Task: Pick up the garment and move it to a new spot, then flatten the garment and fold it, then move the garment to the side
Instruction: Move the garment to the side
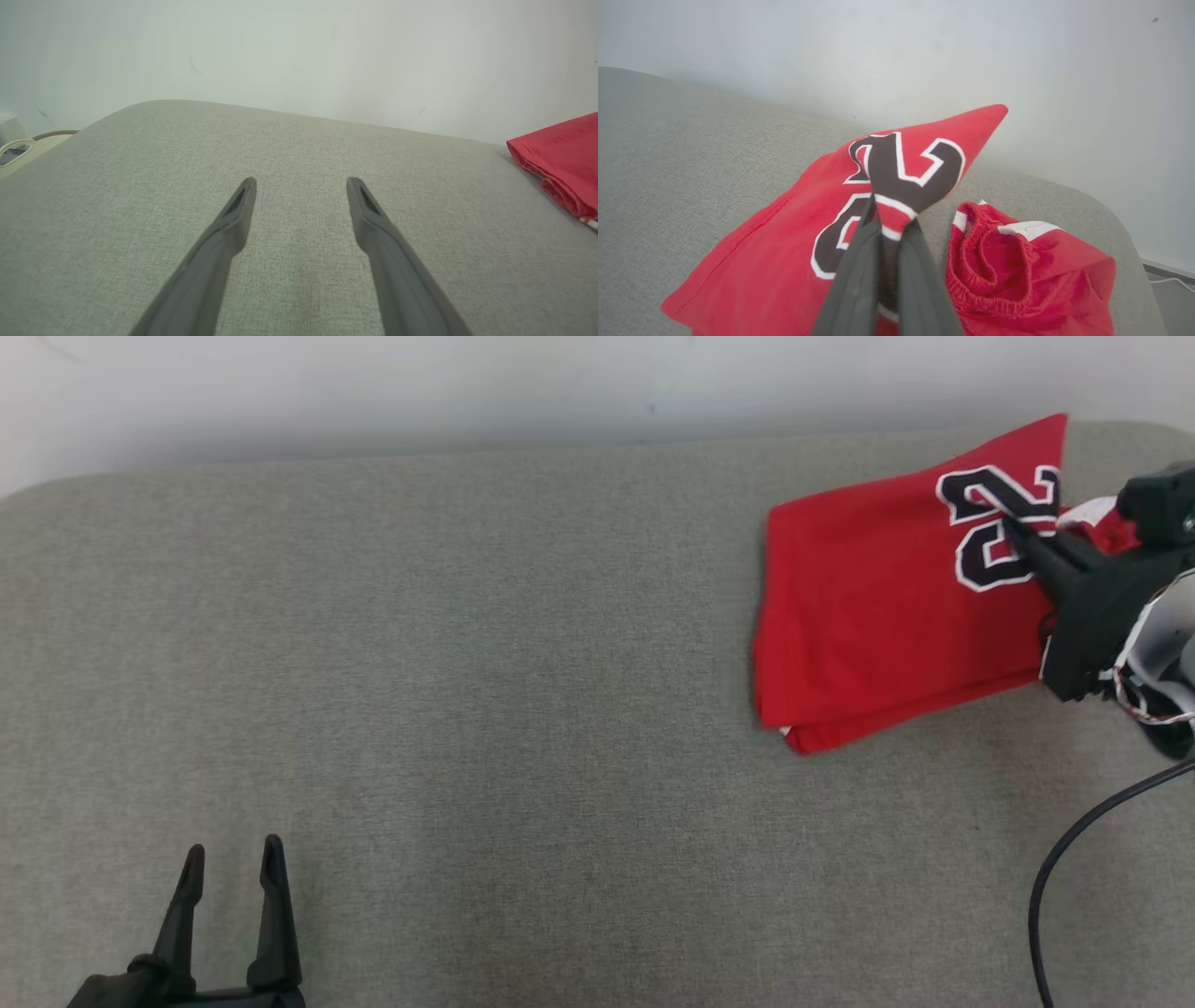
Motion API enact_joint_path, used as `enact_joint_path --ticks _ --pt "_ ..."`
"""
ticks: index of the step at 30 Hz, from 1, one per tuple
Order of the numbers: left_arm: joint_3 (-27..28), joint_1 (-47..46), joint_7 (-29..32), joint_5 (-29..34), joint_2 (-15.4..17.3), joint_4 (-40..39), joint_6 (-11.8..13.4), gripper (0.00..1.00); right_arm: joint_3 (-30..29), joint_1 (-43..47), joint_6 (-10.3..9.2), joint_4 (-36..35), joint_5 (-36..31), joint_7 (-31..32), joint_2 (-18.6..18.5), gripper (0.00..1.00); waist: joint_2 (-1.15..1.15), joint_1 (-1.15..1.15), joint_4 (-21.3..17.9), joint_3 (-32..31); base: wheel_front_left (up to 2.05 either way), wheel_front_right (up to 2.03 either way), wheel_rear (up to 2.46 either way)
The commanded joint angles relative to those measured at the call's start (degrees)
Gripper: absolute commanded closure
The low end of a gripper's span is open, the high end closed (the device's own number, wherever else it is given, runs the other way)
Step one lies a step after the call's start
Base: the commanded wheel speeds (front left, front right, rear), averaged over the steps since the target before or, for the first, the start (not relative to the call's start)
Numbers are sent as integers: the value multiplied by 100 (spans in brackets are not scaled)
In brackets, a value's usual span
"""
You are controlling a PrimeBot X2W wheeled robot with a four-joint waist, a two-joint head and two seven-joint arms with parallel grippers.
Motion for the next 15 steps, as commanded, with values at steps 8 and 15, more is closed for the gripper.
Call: enact_joint_path --ticks 8,15 --pt "210 -82 -23 208 3 -242 -68 0 126 -588 2 90 -227 143 -344 100 -1 -1 -331 412 0 0 0" --pt "316 -198 -23 363 35 -528 -76 0 175 -1104 2 231 -477 277 -589 100 -1 -1 -511 802 0 0 0"
